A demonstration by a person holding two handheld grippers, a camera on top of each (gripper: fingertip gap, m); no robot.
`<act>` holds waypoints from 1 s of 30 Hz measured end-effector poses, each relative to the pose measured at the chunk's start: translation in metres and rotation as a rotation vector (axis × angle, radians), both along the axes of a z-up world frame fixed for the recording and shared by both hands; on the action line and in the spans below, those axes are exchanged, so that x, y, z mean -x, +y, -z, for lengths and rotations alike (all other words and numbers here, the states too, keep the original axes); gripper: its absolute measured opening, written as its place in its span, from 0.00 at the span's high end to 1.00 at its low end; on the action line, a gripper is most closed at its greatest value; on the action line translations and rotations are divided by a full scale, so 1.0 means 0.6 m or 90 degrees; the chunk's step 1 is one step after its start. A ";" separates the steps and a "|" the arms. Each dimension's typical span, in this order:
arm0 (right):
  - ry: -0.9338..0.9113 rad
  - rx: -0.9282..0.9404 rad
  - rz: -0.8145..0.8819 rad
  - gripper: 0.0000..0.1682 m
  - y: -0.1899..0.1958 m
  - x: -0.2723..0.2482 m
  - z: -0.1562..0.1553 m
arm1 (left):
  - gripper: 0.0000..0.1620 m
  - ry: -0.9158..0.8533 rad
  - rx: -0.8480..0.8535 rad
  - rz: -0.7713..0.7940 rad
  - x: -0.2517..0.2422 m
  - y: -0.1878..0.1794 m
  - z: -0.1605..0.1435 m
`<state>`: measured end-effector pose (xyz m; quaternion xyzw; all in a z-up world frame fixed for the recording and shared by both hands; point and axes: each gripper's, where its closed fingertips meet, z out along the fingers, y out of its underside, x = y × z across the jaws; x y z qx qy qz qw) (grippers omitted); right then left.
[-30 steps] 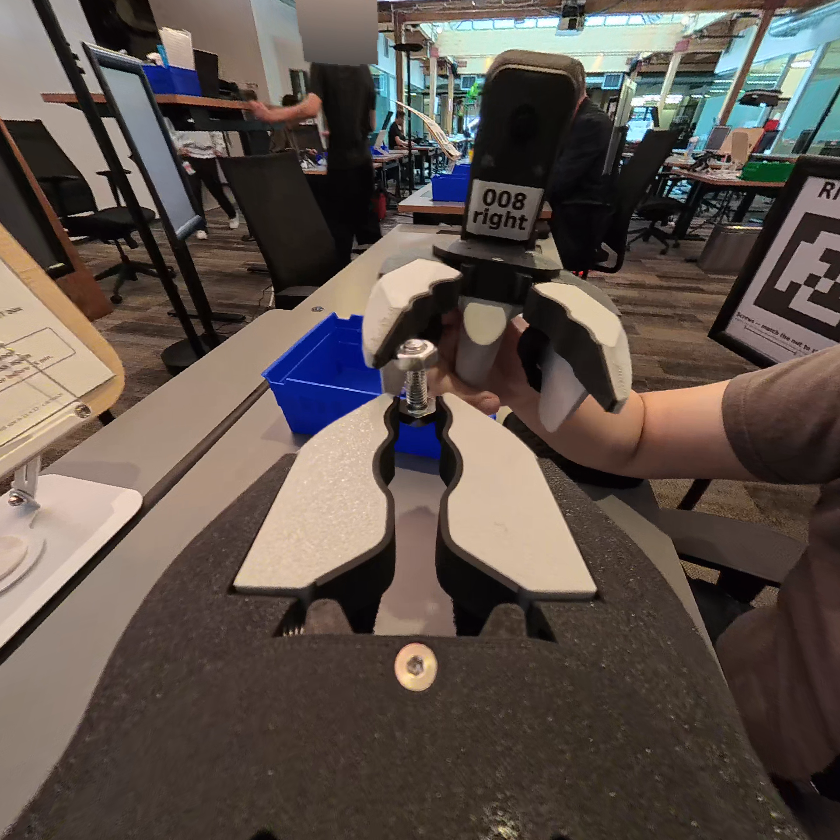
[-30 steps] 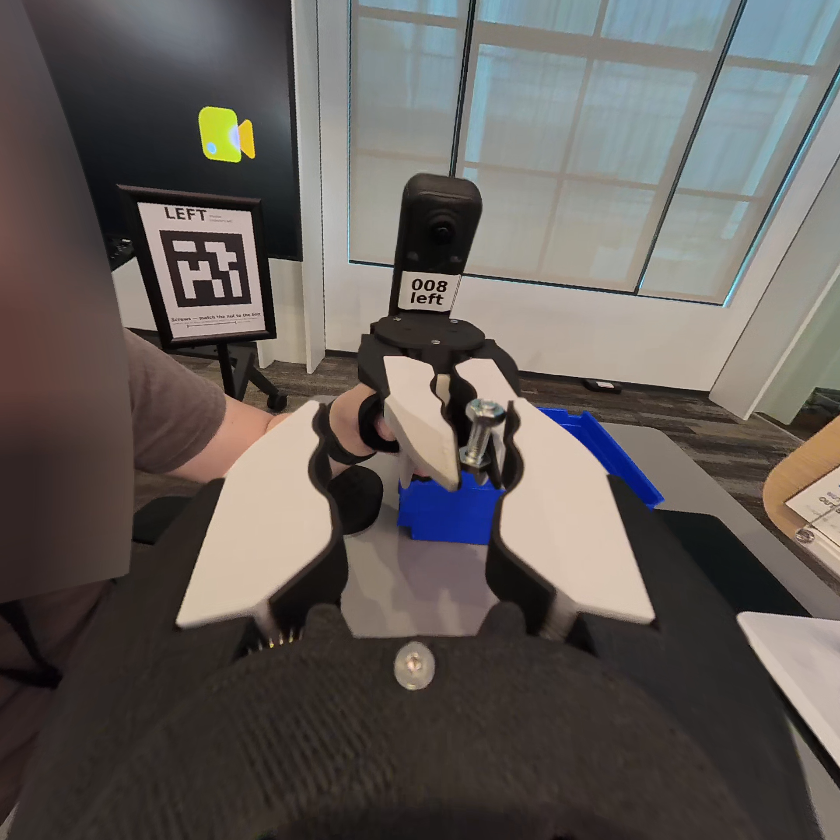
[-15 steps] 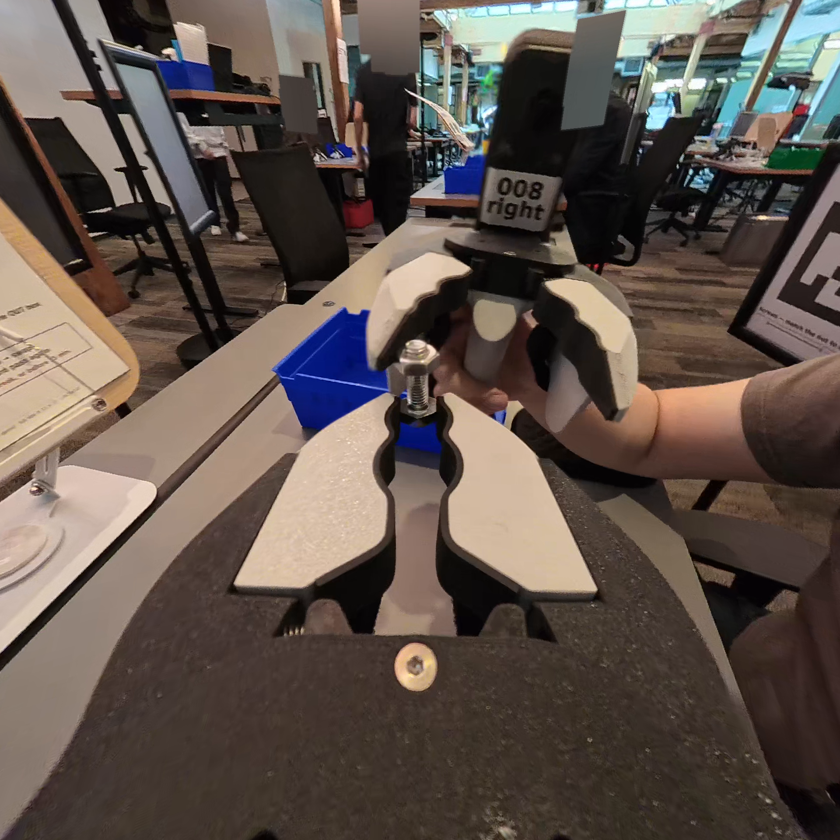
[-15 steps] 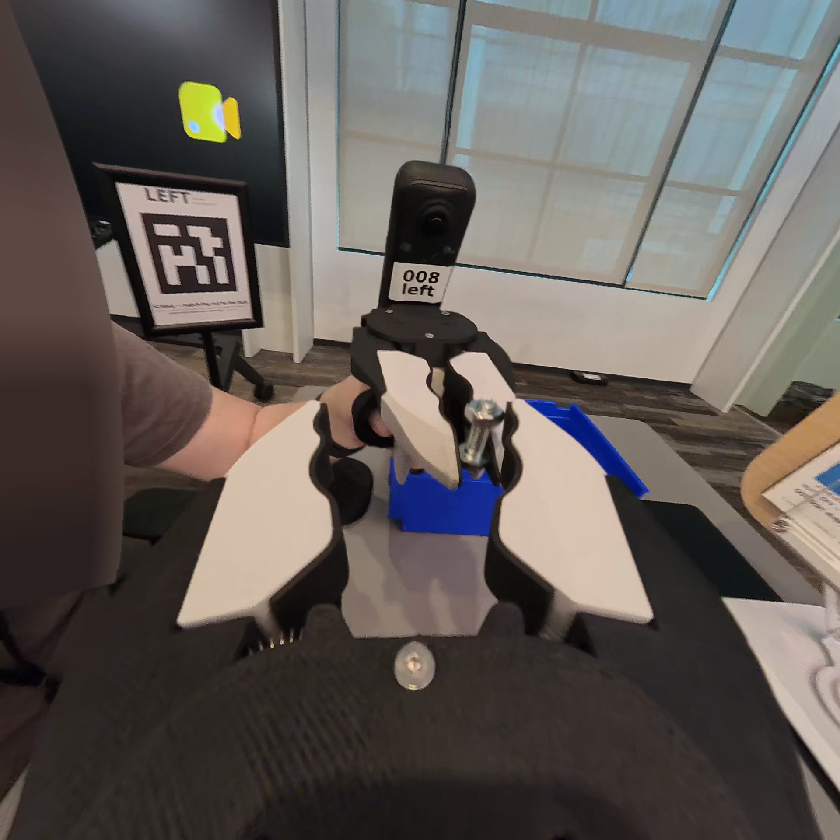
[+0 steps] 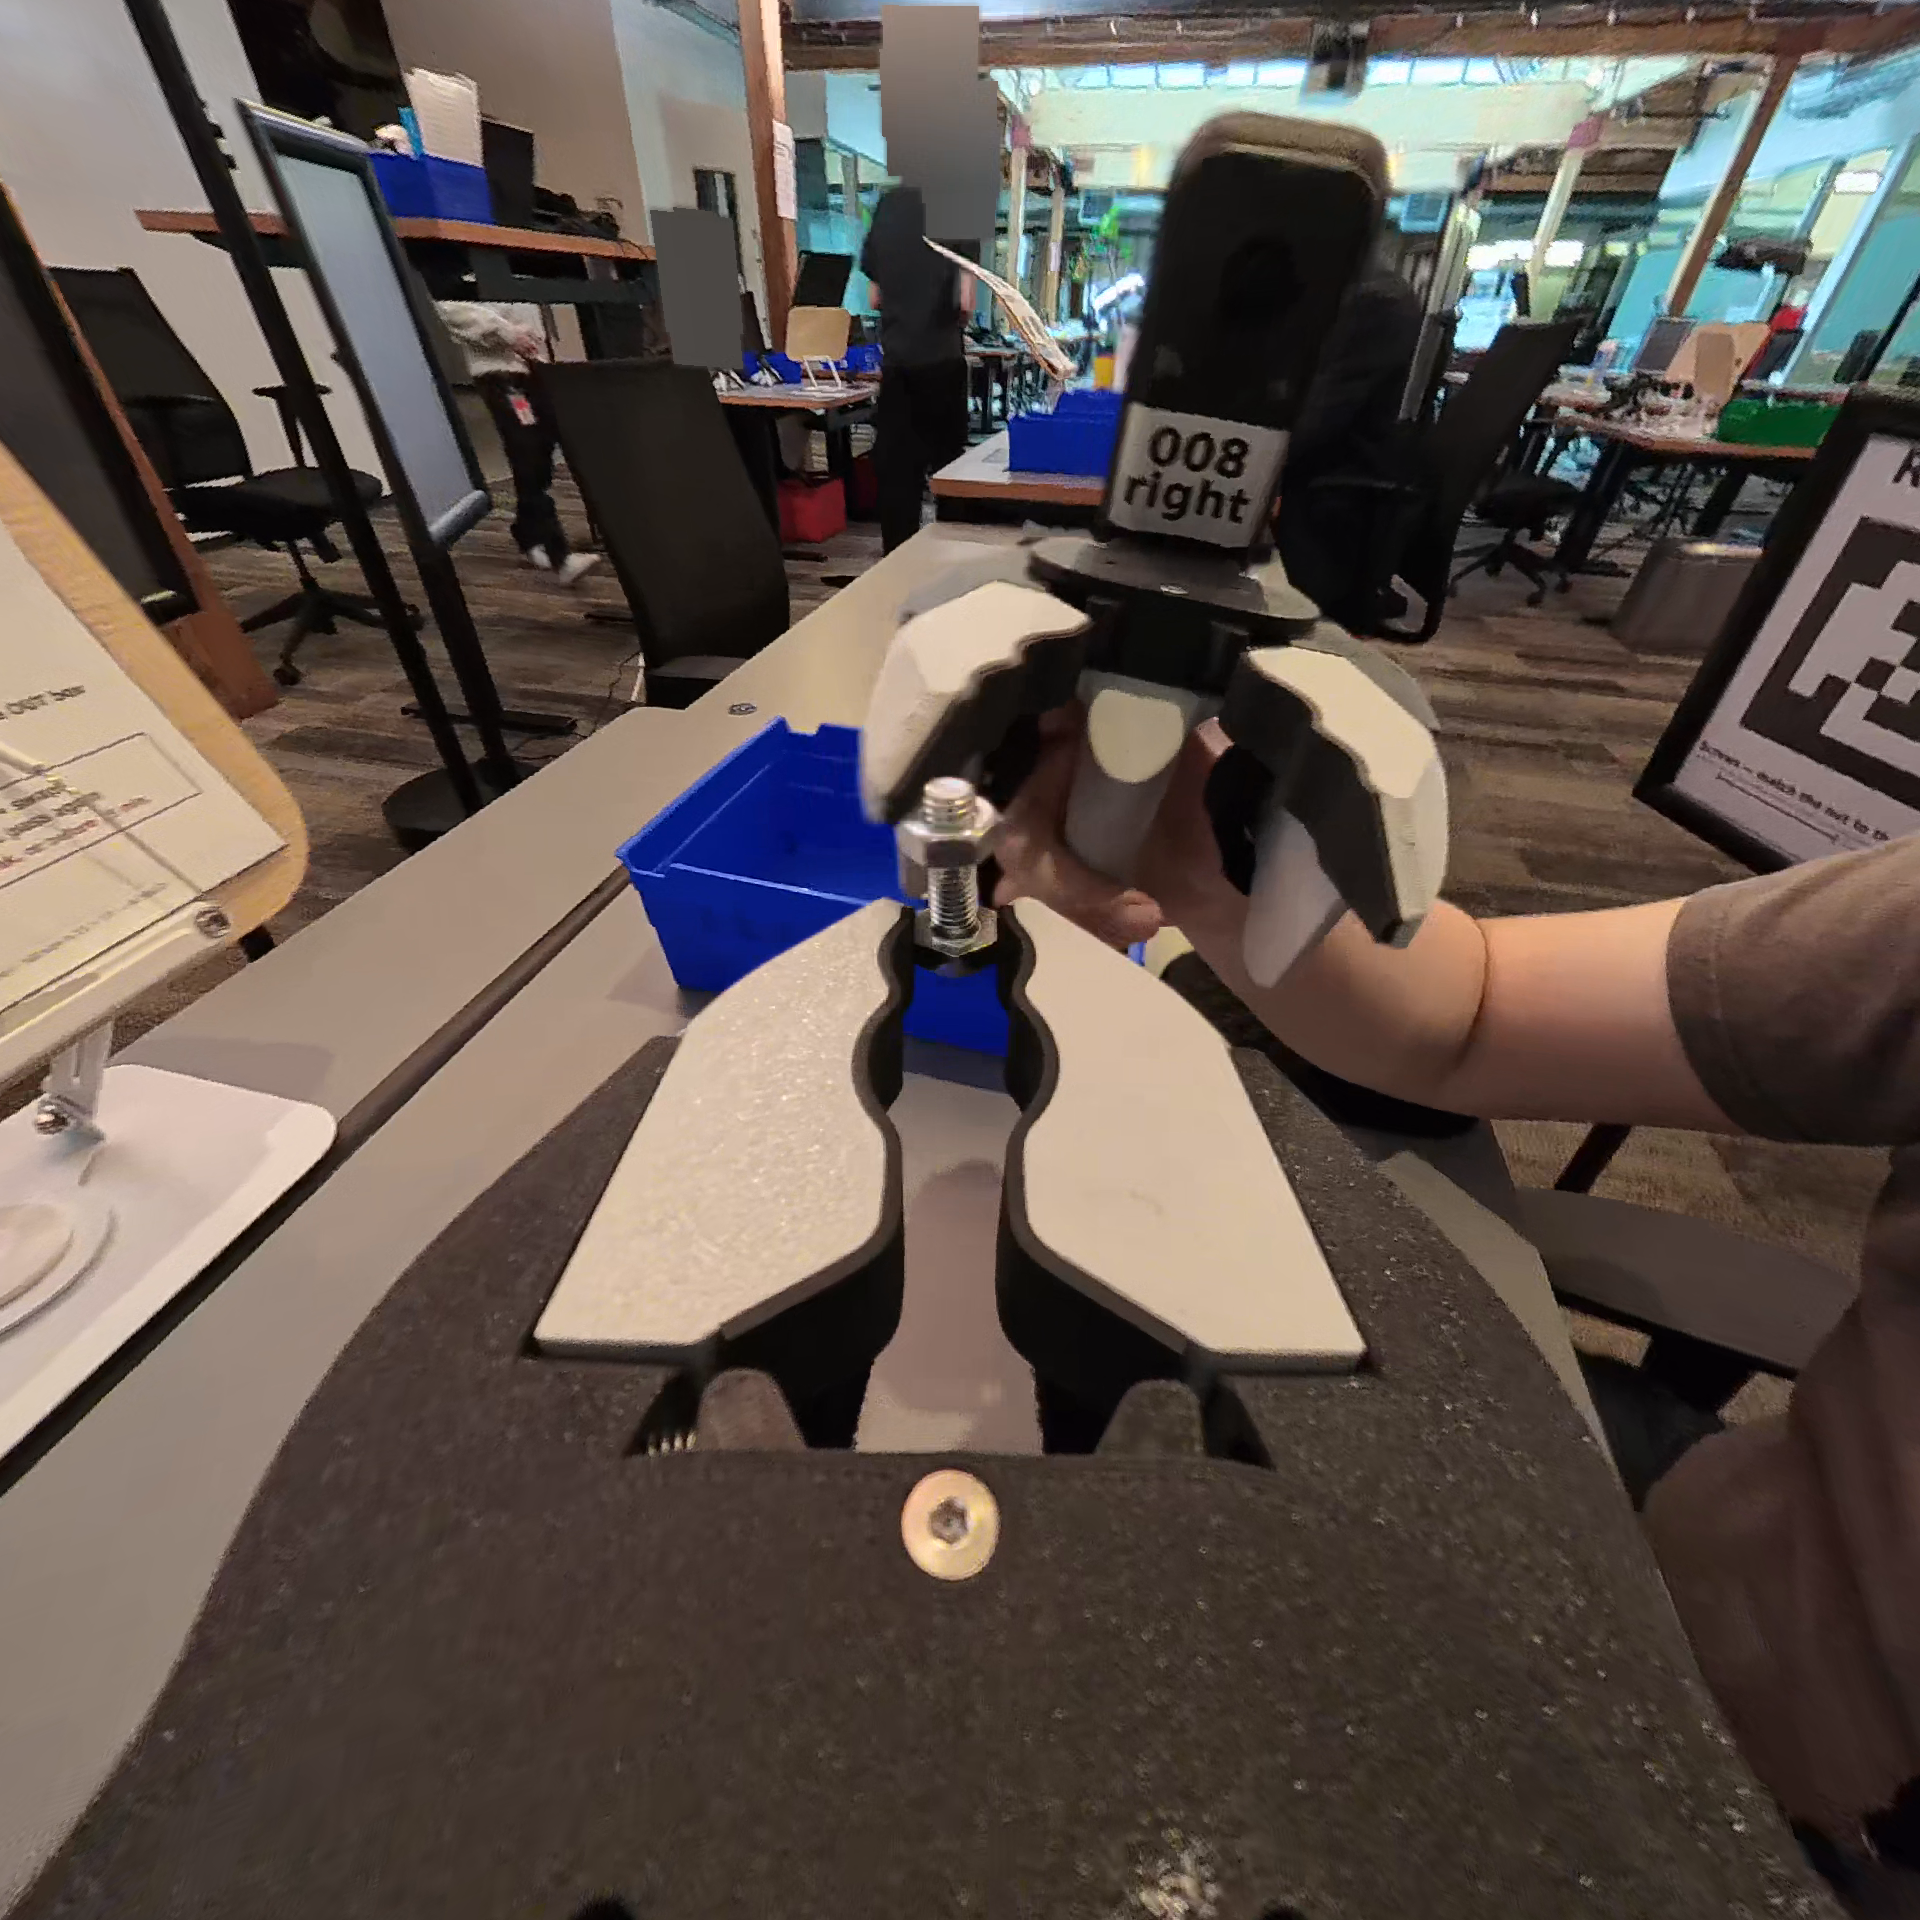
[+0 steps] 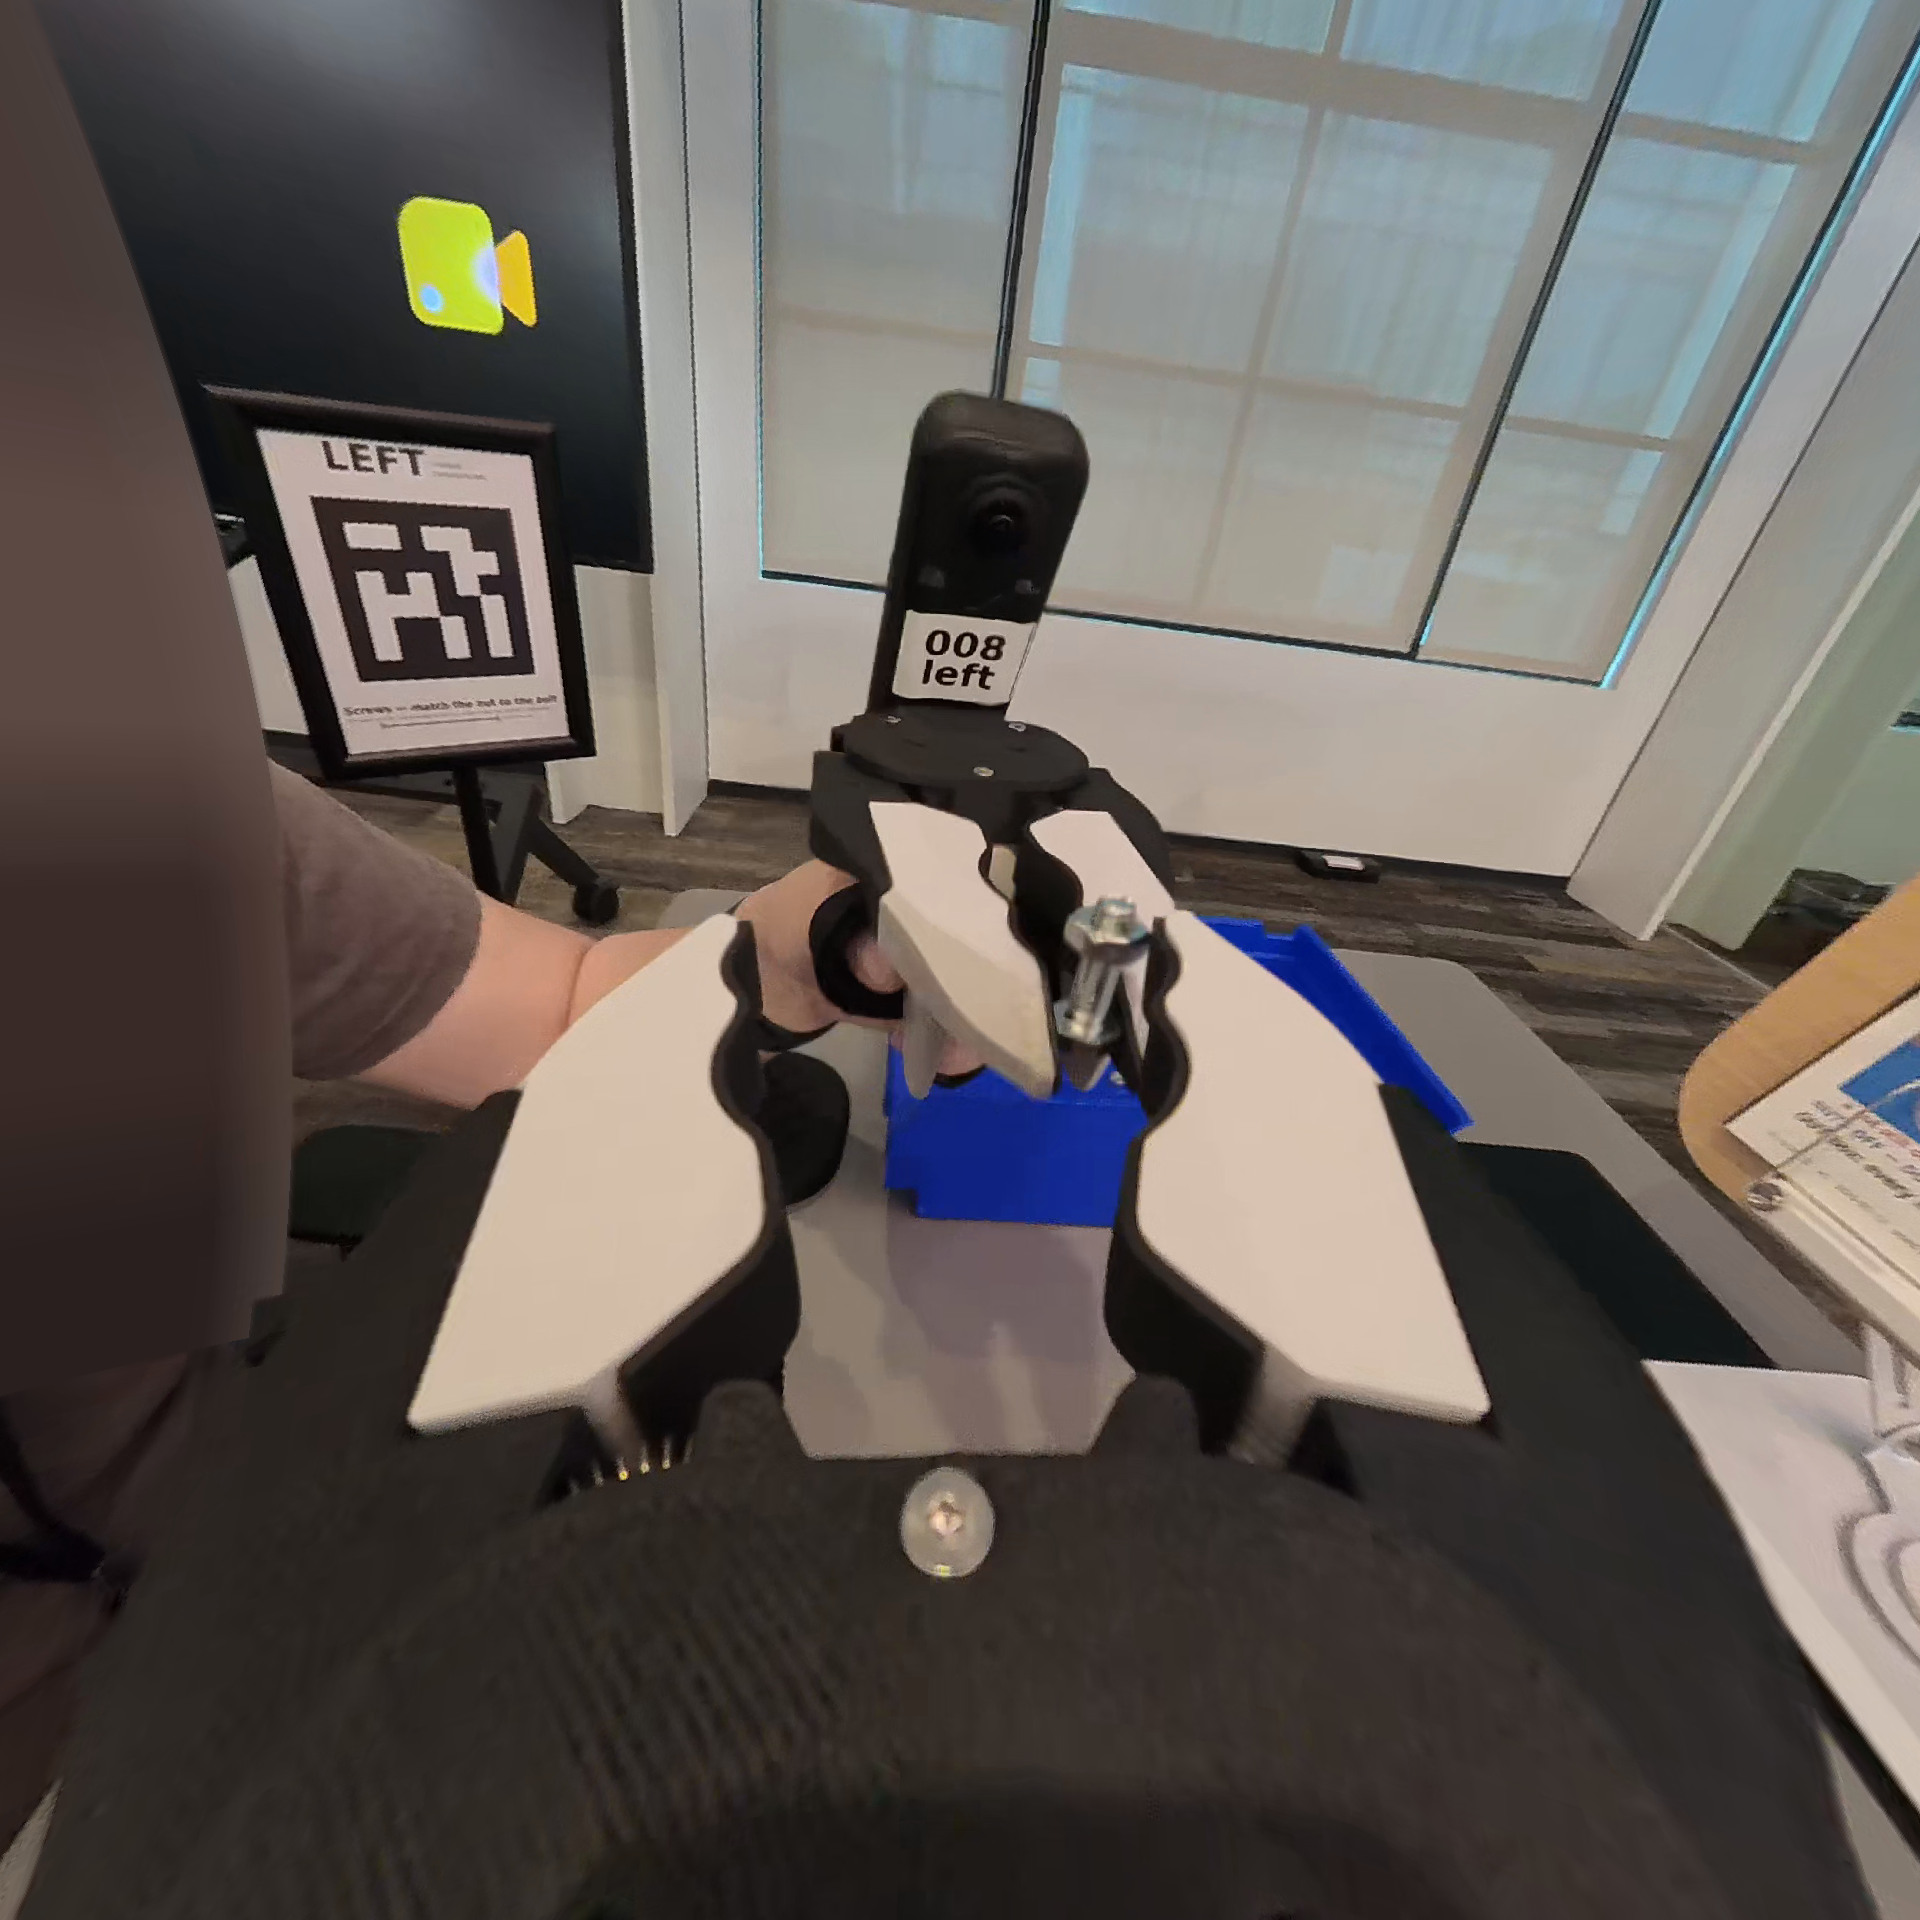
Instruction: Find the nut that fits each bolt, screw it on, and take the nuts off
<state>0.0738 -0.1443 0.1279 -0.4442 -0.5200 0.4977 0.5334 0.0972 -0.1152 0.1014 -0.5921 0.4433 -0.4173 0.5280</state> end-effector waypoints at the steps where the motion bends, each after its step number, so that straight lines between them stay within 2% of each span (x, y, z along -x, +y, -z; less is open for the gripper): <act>1: 0.006 -0.009 -0.002 0.62 -0.001 -0.007 -0.005 | 0.91 -0.015 0.006 -0.006 0.007 0.004 -0.007; 2: 0.016 -0.011 -0.019 0.67 -0.008 -0.014 -0.012 | 0.91 -0.024 0.009 -0.017 0.015 0.010 -0.012; 3: 0.030 -0.005 -0.035 0.67 -0.013 -0.020 -0.020 | 0.91 -0.025 0.010 -0.021 0.020 0.013 -0.013; 5: 0.046 0.008 -0.022 0.66 -0.006 -0.023 -0.027 | 0.91 -0.029 0.013 -0.009 0.019 0.010 -0.015; 9: 0.028 0.025 0.006 0.64 0.013 -0.009 -0.008 | 0.91 -0.010 0.008 0.030 -0.005 -0.012 -0.004; 14: 0.009 0.021 -0.010 0.61 0.002 0.000 0.000 | 0.91 0.004 -0.002 0.010 -0.004 -0.005 0.001; 16: 0.026 -0.007 -0.002 0.68 0.002 -0.012 -0.011 | 0.91 -0.026 0.012 0.008 0.006 0.000 -0.011; 19: 0.065 0.019 0.003 0.70 0.009 -0.026 -0.029 | 0.91 -0.044 0.031 0.037 0.010 -0.008 -0.019; 23: 0.054 0.047 0.004 0.71 0.022 -0.021 -0.015 | 0.91 -0.021 0.017 0.064 -0.004 -0.026 -0.013; 30: 0.040 0.084 -0.029 0.84 0.016 -0.015 -0.007 | 0.91 0.001 0.001 0.064 -0.013 -0.030 -0.004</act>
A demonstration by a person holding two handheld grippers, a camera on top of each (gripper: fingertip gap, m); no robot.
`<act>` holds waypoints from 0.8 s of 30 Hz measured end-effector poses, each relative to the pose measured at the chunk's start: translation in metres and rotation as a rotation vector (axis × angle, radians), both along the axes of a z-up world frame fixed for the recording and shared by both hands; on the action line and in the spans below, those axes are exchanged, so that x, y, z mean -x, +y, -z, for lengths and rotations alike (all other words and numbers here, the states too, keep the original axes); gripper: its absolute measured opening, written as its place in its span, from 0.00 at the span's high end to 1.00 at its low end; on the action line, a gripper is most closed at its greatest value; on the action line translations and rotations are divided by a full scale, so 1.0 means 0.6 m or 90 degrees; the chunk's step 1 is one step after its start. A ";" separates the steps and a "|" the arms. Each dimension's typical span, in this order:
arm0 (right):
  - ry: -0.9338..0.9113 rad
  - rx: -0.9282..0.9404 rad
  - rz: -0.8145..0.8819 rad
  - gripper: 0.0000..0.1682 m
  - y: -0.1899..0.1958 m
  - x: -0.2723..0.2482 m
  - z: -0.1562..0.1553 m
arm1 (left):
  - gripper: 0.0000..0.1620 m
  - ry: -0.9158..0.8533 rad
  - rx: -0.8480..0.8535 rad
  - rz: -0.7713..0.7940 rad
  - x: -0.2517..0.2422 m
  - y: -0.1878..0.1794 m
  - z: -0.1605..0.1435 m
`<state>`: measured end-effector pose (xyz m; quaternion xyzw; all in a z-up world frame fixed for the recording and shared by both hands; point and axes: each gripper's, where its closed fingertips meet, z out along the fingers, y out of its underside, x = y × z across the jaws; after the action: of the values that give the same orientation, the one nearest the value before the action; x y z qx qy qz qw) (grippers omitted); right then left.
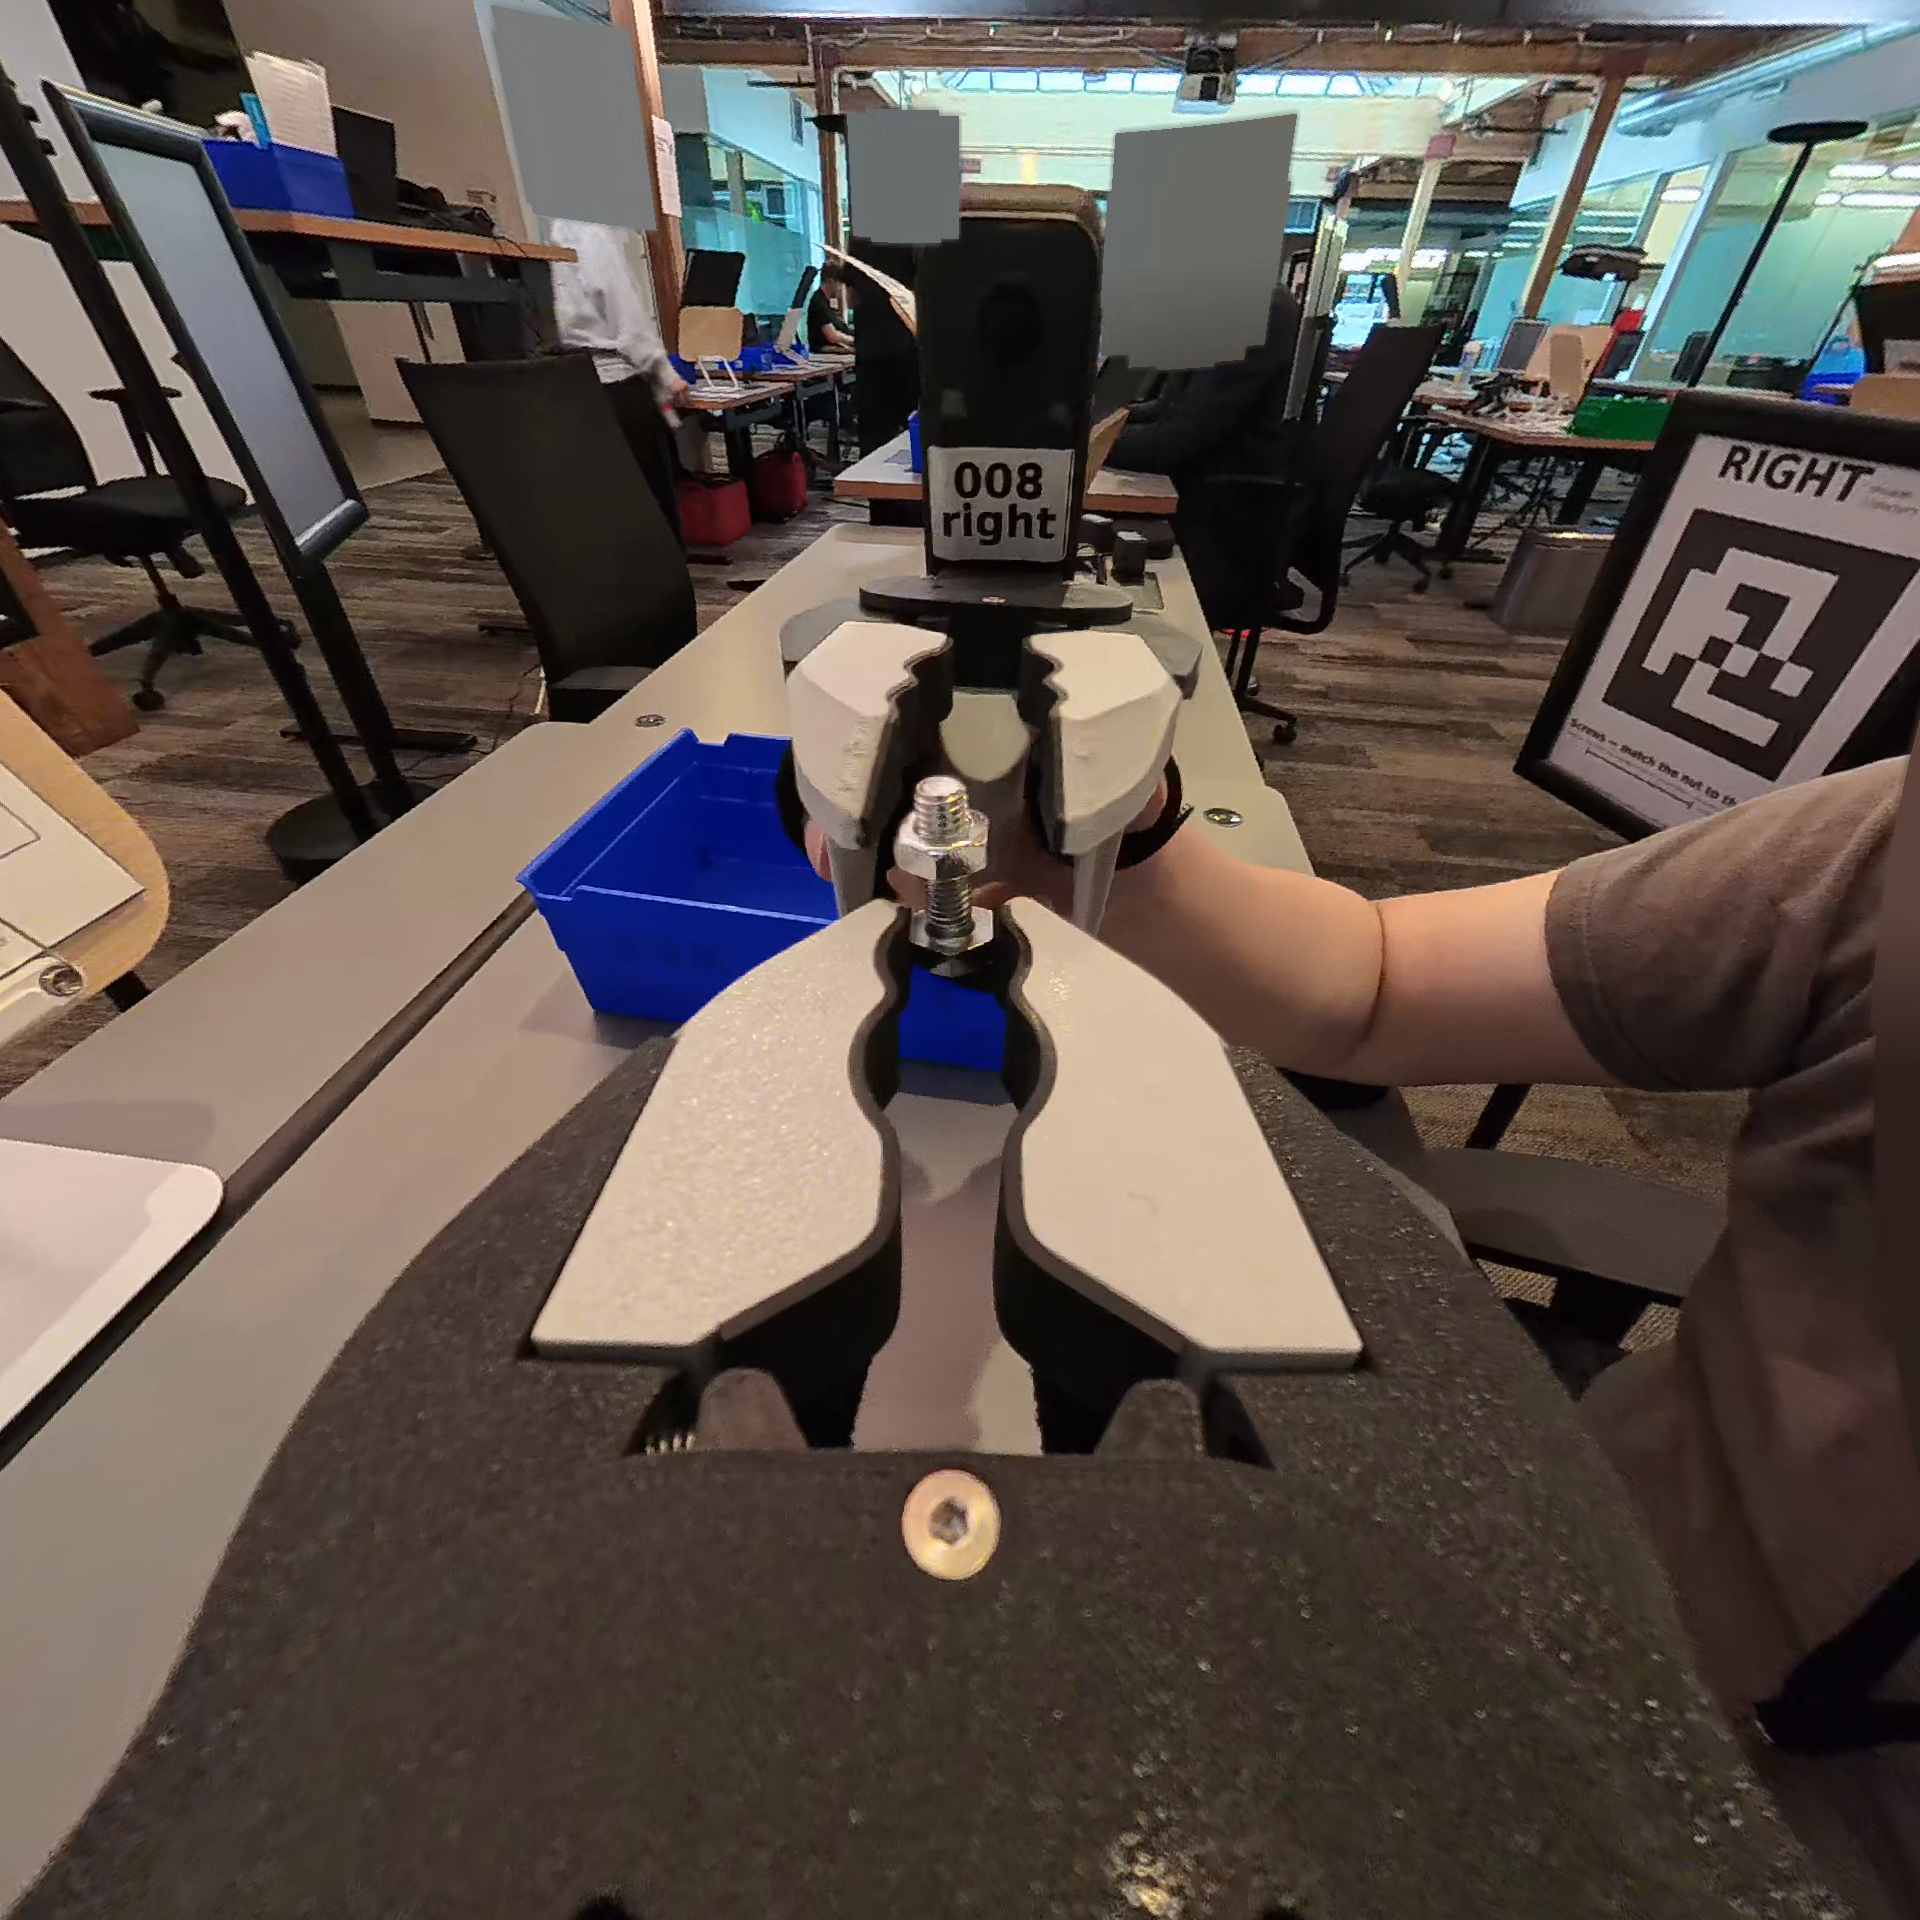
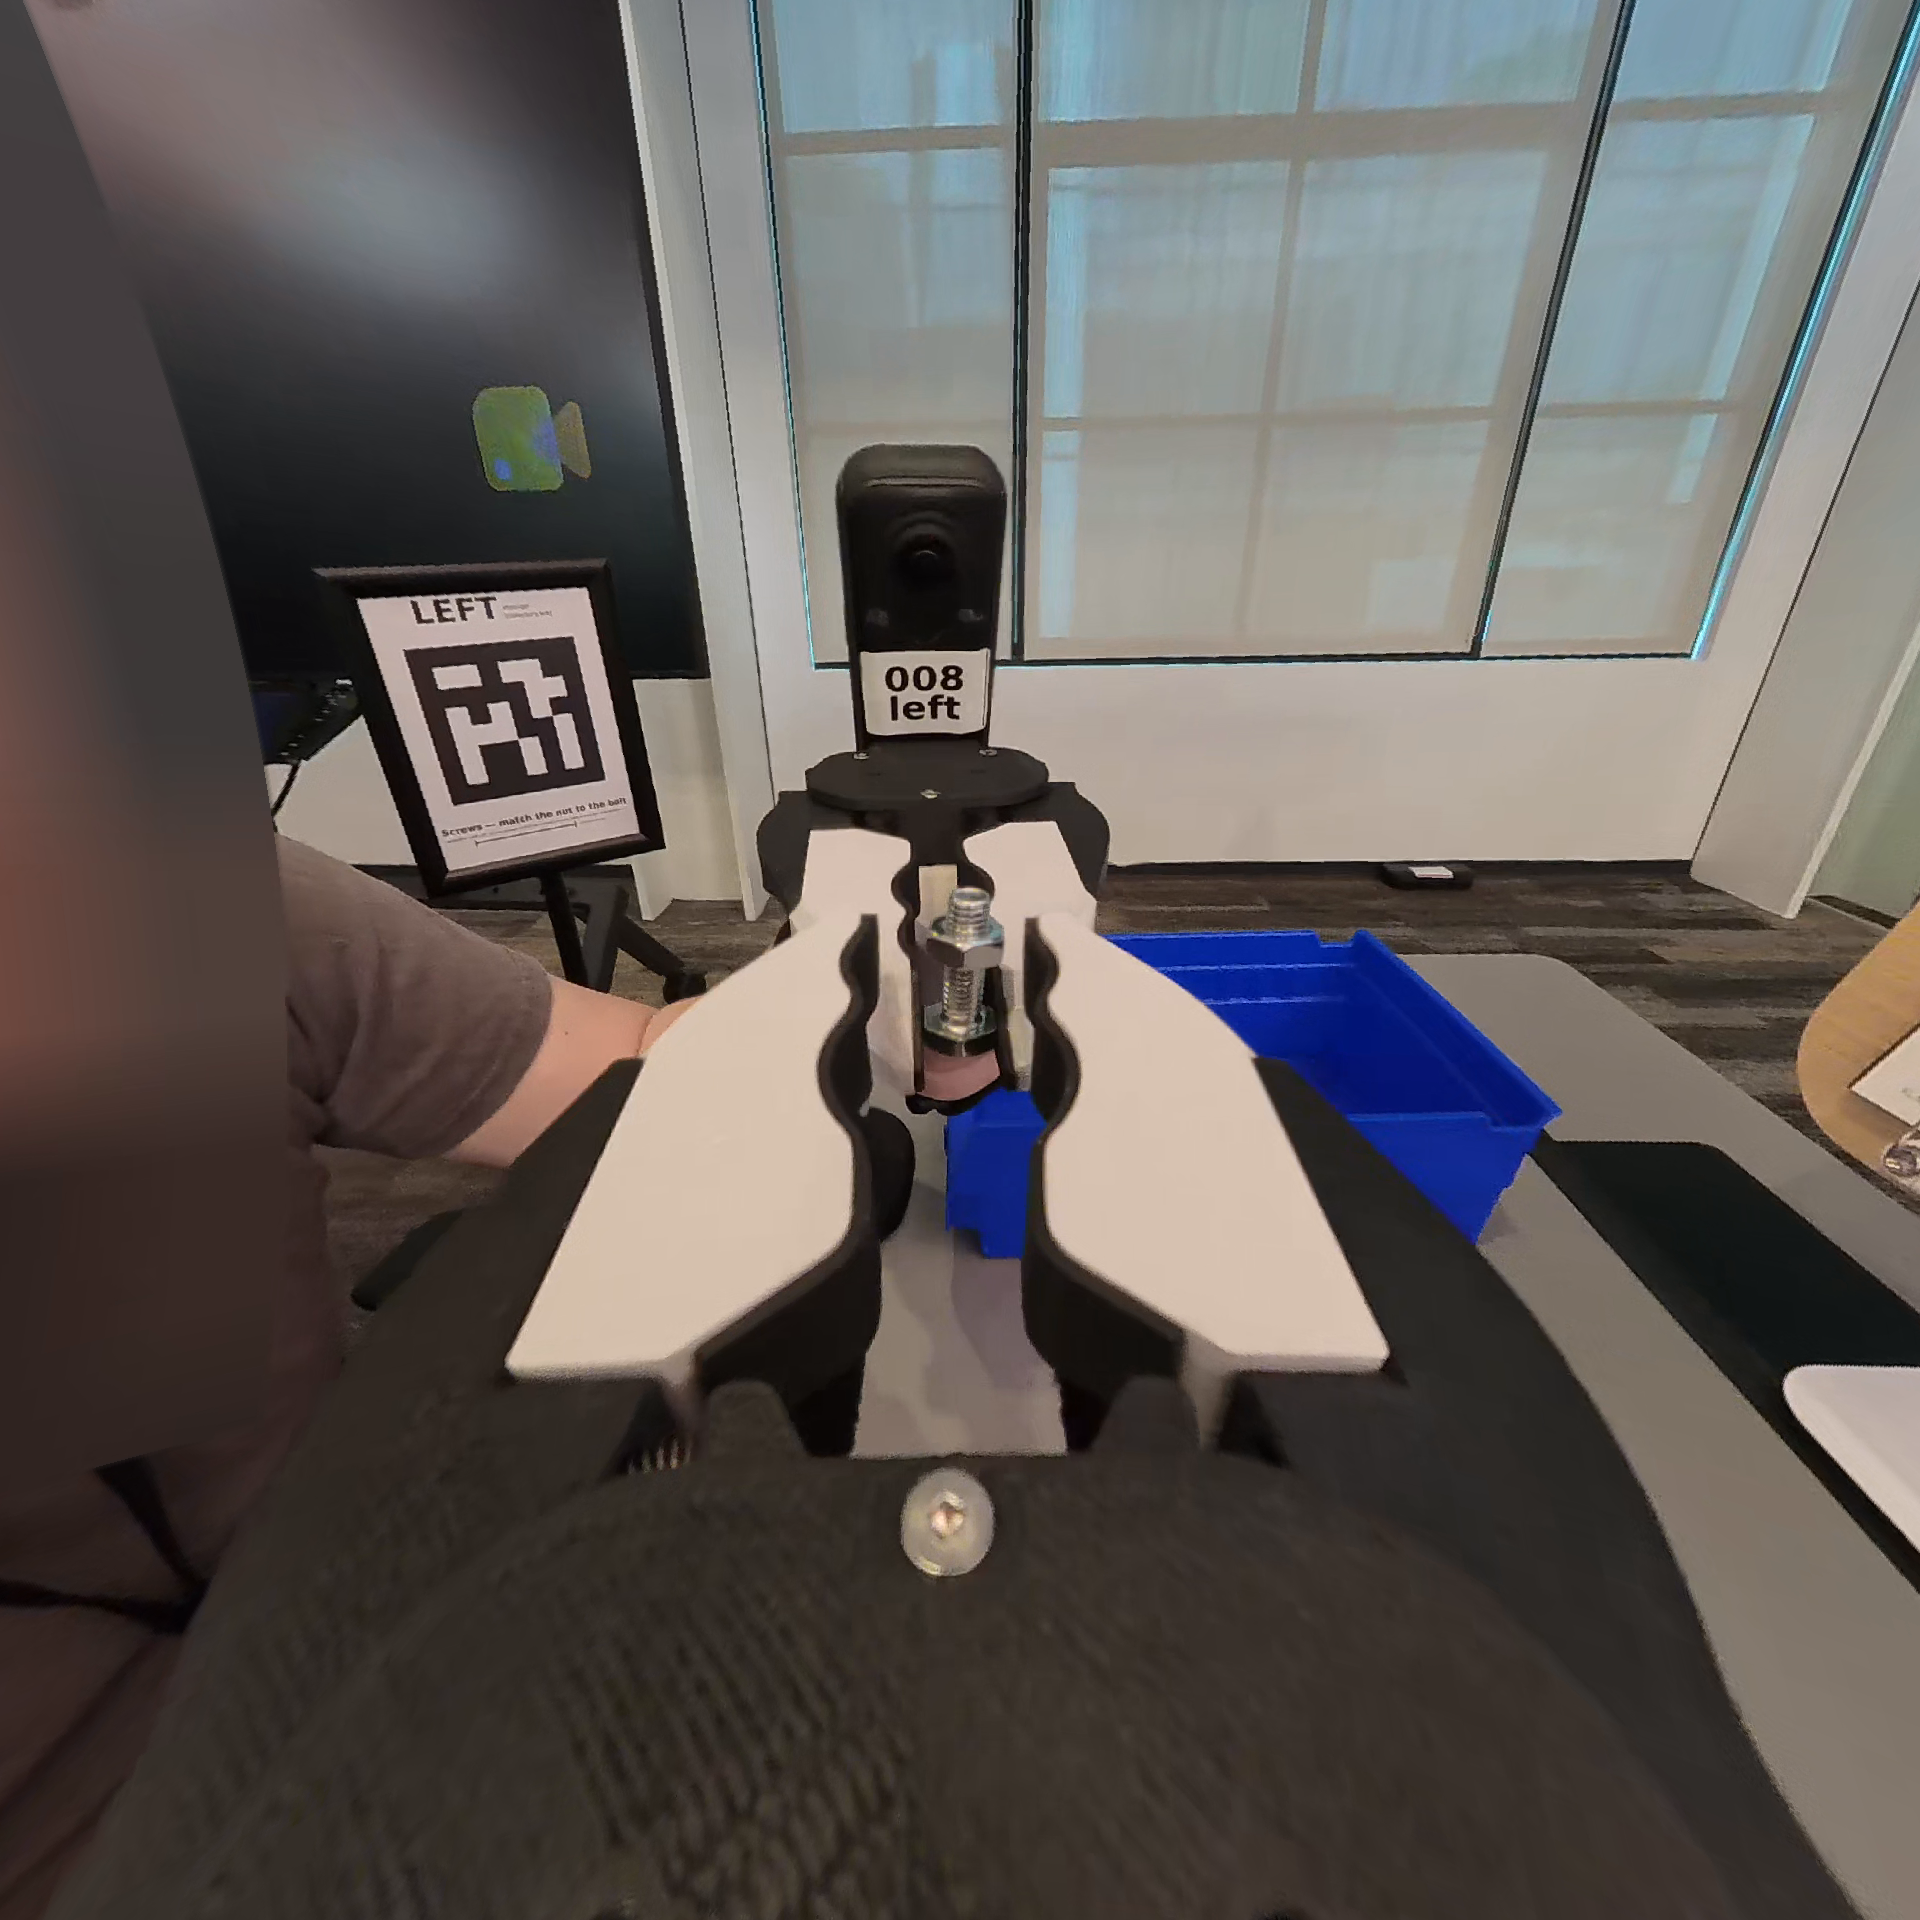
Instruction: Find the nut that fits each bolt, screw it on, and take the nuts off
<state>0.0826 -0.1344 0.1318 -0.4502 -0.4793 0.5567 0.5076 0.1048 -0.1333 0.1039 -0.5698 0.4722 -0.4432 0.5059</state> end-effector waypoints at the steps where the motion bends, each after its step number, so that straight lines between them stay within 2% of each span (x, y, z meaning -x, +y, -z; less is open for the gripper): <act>1: 0.004 0.006 0.001 0.84 0.002 -0.001 -0.001 | 0.91 0.001 -0.001 -0.002 0.000 0.001 0.001; 8: 0.002 0.022 -0.001 0.91 0.007 0.001 0.004 | 0.91 -0.001 -0.003 -0.008 -0.001 0.003 0.001; 15: 0.002 0.028 -0.005 0.92 0.007 0.001 0.004 | 0.91 -0.007 0.000 0.005 -0.002 0.001 0.001; 19: 0.009 0.049 -0.005 0.91 0.015 -0.007 0.001 | 0.65 0.008 -0.006 -0.030 0.002 0.011 0.000; 22: 0.012 0.060 0.012 0.91 0.022 -0.032 -0.017 | 0.61 0.023 -0.022 -0.045 0.009 0.011 -0.004; 24: -0.039 0.054 0.082 0.91 0.038 -0.068 -0.023 | 0.62 0.026 -0.019 -0.039 0.017 0.002 -0.012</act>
<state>0.1235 -0.1114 0.1458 -0.5178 -0.4409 0.5285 0.5081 0.0947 -0.1320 0.1112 -0.5852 0.4715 -0.4090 0.5177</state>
